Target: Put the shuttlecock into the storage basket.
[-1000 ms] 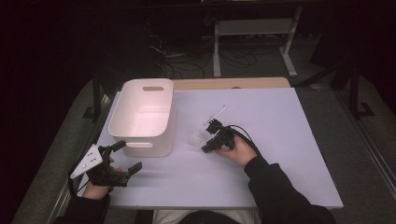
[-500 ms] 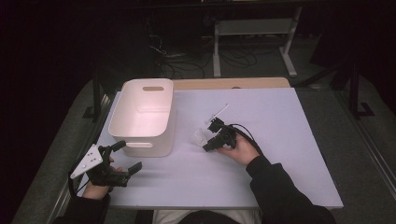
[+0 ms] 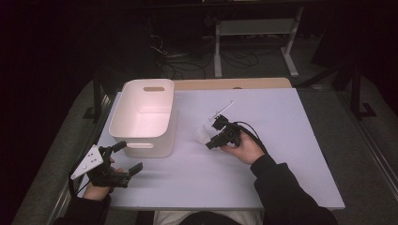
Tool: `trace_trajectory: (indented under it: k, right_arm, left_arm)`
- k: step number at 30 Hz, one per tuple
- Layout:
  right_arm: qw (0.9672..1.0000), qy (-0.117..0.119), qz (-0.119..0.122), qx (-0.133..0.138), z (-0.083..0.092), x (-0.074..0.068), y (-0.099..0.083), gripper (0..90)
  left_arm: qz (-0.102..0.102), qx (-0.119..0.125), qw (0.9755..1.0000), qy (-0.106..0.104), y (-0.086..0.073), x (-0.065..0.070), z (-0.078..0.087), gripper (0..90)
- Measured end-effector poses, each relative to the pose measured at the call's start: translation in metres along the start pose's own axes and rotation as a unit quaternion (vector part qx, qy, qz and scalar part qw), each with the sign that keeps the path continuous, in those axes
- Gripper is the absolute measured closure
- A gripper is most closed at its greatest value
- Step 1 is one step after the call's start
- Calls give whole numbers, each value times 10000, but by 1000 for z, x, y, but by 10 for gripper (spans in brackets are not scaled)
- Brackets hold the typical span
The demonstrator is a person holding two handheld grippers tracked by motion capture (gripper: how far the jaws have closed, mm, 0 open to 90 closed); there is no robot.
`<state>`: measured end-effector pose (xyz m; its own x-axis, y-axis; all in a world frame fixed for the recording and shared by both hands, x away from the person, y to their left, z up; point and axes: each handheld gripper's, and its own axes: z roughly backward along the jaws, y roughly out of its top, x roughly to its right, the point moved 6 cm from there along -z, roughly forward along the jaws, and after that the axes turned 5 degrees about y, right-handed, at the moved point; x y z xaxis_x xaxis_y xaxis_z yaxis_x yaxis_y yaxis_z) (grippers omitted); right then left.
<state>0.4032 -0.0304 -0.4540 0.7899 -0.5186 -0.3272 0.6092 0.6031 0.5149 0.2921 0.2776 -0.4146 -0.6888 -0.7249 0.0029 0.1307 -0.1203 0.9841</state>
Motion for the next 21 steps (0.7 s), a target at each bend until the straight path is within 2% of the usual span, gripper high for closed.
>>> trace_trajectory:
  k: [5, 7, 17, 21]
  right_arm:
    - [10000, -11, 15, 22, 4, -1, 2, 640]
    - [9999, -31, 46, 93, 12, -2, 7, 640]
    - [9995, -49, 124, 269, 29, -5, 17, 640]
    - [9995, -50, 144, 286, 31, -5, 18, 640]
  left_arm:
    - [2, 1, 10000, 4, 0, 0, 0, 0]
    - [4, -4, 10000, 5, 0, 0, 0, 0]
    - [9, 0, 10000, 0, 0, 0, 0, 0]
    - [6, -2, 10000, -3, 0, 0, 0, 0]
